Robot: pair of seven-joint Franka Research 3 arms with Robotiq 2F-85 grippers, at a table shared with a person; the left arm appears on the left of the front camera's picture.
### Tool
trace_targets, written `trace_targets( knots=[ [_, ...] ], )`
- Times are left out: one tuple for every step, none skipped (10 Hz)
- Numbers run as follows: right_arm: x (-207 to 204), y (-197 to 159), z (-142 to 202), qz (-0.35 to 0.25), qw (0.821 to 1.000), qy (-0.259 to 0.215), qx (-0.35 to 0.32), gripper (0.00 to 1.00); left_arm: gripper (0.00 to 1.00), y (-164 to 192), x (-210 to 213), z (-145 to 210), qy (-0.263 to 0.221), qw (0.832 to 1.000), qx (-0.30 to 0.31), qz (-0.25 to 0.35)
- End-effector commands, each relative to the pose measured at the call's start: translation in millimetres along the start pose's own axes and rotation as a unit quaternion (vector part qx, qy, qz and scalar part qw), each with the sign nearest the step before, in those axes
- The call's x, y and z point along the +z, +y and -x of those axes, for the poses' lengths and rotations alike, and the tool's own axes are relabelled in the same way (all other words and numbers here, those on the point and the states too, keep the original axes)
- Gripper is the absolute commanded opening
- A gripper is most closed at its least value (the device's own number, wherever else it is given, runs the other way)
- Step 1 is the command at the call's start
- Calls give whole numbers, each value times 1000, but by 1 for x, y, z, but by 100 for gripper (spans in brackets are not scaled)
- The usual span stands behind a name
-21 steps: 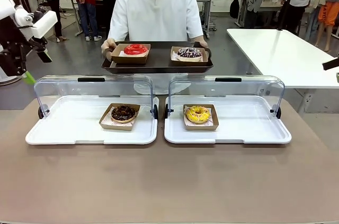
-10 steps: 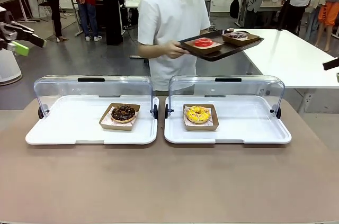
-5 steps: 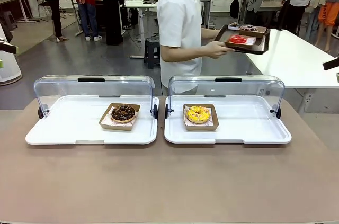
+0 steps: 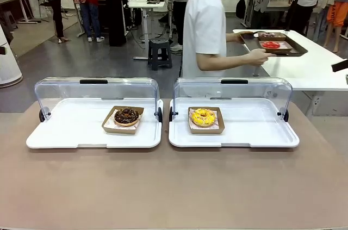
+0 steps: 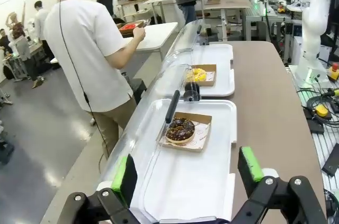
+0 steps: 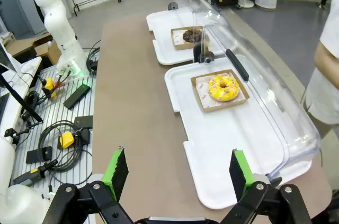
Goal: Provide the desired donut to the person.
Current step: Place the picked Paper togo box onto the Handle tray extended by the person.
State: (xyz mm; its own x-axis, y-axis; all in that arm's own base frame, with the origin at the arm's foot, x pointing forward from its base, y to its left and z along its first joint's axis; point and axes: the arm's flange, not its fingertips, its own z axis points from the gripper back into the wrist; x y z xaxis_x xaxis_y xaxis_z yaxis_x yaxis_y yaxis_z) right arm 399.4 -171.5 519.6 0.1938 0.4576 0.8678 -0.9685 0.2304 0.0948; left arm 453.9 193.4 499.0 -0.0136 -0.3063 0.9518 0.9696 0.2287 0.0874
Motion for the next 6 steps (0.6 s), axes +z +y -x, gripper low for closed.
trace_targets(
  knots=[
    [-1,0,-1,-1,1000,-3,2,100,100,2,5,1,1,1000,-3,-14],
    [-1,0,-1,-1,1000,-3,2,100,100,2,5,1,1,1000,-3,-14],
    [-1,0,-1,-1,1000,-3,2,100,100,2,5,1,1,1000,-3,-14],
    [-1,0,-1,-1,1000,-3,2,100,100,2,5,1,1,1000,-3,-14],
    [-1,0,-1,-1,1000,-3,2,100,100,2,5,1,1,1000,-3,-14],
    [-1,0,-1,-1,1000,-3,2,100,100,2,5,1,1,1000,-3,-14]
  ],
)
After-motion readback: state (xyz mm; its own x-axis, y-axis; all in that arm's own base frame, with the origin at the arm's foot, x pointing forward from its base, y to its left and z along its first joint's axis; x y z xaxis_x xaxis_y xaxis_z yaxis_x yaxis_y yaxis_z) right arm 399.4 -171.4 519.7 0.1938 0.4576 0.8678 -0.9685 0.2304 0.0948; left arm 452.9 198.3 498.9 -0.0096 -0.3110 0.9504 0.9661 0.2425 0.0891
